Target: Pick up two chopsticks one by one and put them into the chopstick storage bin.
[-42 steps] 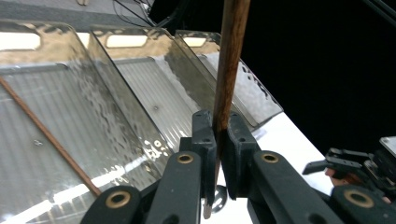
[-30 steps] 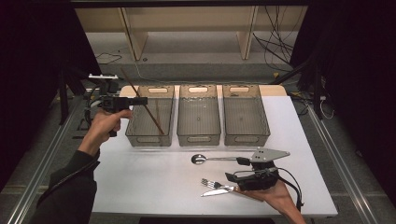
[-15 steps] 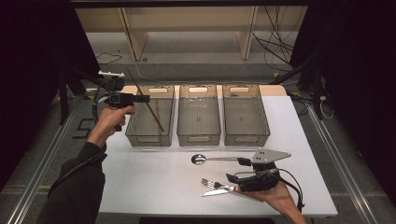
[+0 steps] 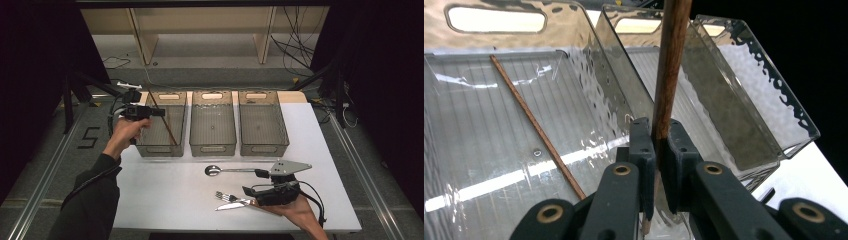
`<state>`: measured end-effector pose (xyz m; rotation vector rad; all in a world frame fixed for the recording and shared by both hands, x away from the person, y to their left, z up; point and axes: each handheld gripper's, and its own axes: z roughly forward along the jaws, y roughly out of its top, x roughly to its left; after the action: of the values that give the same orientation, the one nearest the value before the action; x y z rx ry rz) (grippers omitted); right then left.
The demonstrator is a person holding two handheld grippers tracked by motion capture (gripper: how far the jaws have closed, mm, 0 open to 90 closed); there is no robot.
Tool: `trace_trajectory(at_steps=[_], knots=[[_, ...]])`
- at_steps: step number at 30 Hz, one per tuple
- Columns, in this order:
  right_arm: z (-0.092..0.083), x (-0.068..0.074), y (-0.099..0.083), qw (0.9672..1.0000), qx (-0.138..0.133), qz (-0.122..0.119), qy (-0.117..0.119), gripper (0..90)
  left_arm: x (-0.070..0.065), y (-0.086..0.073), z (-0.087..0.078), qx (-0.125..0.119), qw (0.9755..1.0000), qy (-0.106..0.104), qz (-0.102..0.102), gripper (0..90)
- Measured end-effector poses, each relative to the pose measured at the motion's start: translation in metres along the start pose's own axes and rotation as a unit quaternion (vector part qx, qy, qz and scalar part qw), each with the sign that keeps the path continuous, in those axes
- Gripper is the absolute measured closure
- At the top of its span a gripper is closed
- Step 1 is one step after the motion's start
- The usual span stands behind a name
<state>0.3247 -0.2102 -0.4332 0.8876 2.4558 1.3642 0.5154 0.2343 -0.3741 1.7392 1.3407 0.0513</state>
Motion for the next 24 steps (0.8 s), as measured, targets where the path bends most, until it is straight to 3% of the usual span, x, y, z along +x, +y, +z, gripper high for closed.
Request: trace_trajectory(at_steps=[24], knots=[[-0.002, 0.0, 0.0, 1.0, -0.003, -0.002, -0.003, 27.0, 0.0, -0.009, 0.026, 0.04, 0.9992, 0.003, -0.007, 83.7]])
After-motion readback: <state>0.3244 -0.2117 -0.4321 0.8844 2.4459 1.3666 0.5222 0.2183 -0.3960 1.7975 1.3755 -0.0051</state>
